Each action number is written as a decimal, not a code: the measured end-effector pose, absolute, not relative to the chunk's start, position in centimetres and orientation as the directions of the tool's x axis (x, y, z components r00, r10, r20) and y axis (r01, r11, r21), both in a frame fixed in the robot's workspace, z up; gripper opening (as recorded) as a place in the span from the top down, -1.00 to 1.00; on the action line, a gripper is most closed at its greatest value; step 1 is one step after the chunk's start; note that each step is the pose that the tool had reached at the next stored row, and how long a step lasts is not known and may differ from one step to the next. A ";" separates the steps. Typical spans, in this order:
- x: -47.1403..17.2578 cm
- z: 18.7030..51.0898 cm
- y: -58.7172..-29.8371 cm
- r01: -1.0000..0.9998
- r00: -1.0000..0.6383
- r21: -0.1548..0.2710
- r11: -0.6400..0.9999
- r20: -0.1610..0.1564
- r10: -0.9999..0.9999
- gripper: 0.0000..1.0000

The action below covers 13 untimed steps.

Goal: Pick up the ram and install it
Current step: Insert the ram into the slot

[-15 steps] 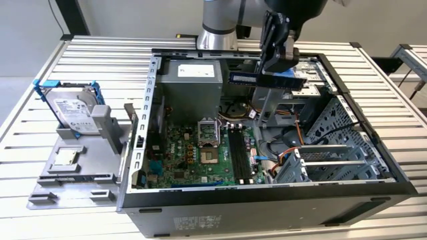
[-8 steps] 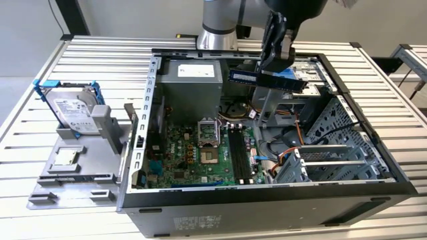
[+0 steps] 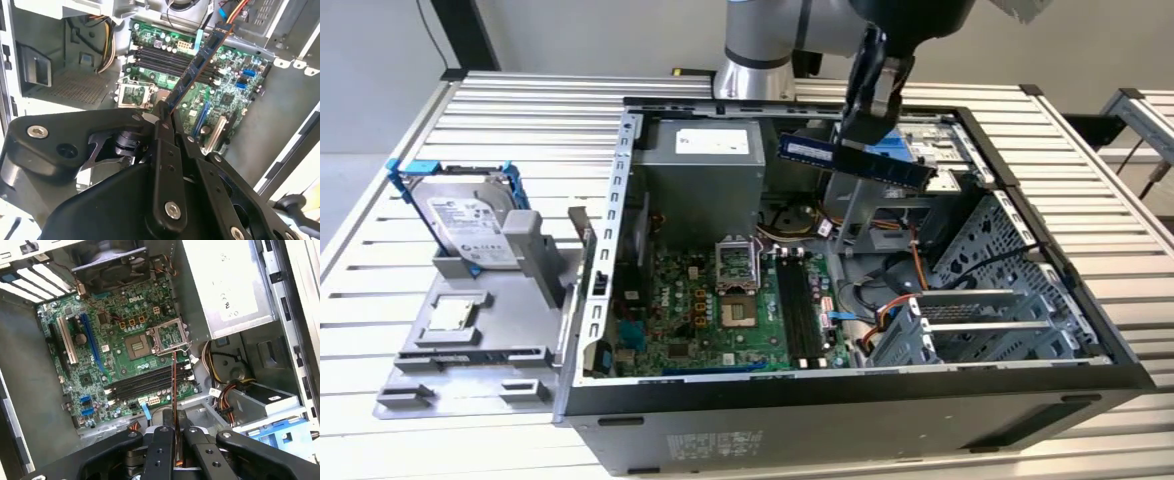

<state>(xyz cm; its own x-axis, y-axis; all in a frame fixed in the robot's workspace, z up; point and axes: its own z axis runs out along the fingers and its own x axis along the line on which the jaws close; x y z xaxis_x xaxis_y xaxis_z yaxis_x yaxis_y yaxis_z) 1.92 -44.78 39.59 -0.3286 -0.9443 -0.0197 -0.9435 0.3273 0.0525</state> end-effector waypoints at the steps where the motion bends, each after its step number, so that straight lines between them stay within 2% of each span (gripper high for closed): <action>1: 1.9 39.6 -44.8 -0.939 -0.341 0.053 0.340 -0.020 -0.940 1.00; 13: 1.9 39.6 -44.8 -0.880 -0.474 0.053 0.473 -0.020 -0.880 1.00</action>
<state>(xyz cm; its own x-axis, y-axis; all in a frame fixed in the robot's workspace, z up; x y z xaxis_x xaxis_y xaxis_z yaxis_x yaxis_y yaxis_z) 1.92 -44.78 39.59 -0.4742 -0.8802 -0.0197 -0.8797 0.4727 0.0525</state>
